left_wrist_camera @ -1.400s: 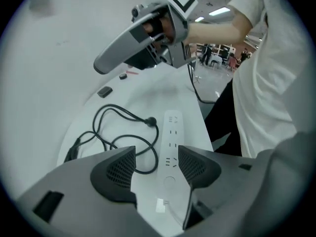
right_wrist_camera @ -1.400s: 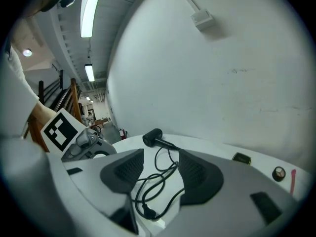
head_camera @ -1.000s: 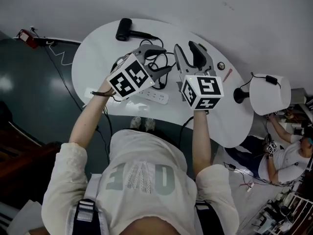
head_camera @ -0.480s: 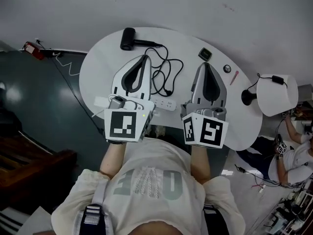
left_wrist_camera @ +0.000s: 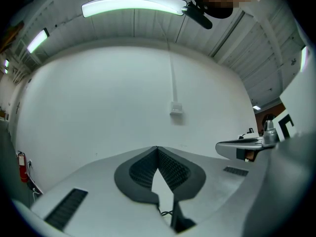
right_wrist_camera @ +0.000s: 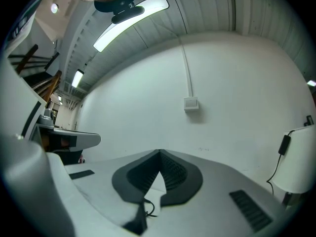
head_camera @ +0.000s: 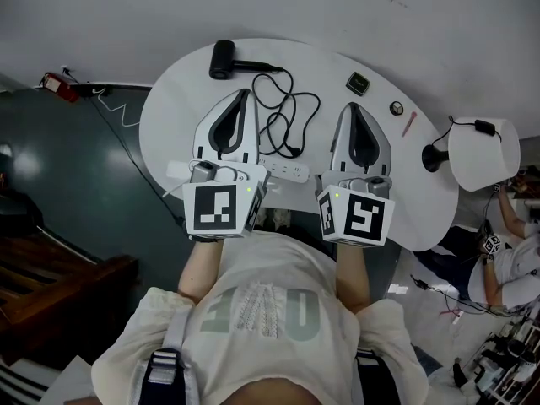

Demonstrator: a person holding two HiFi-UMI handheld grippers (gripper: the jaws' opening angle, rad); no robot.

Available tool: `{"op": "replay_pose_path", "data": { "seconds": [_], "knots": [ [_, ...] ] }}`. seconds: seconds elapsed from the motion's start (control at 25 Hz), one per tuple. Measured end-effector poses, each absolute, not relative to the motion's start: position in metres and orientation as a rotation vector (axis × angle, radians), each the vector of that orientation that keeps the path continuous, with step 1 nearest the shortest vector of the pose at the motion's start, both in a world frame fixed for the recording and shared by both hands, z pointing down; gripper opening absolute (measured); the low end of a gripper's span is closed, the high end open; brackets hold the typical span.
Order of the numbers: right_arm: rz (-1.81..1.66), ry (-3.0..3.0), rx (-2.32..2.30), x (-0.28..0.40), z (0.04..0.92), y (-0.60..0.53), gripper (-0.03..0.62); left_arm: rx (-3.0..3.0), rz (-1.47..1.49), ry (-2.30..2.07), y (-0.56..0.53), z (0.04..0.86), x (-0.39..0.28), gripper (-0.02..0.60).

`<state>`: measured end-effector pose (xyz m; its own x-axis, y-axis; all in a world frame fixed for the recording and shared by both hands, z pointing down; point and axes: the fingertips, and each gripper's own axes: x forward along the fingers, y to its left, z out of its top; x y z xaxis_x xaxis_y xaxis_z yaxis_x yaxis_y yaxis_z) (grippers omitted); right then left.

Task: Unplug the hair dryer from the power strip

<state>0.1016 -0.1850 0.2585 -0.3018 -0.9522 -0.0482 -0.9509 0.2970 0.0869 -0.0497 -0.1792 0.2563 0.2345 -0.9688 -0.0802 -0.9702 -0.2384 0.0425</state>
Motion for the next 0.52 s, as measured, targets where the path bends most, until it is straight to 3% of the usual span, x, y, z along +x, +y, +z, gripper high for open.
{"op": "replay_pose_path", "data": {
  "seconds": [0.52],
  "knots": [
    [-0.139, -2.503, 1.814, 0.099, 0.271, -0.19, 0.005, -2.457, 0.131, 1.953, -0.182, 0.263, -0.055, 0.006]
  ]
}}
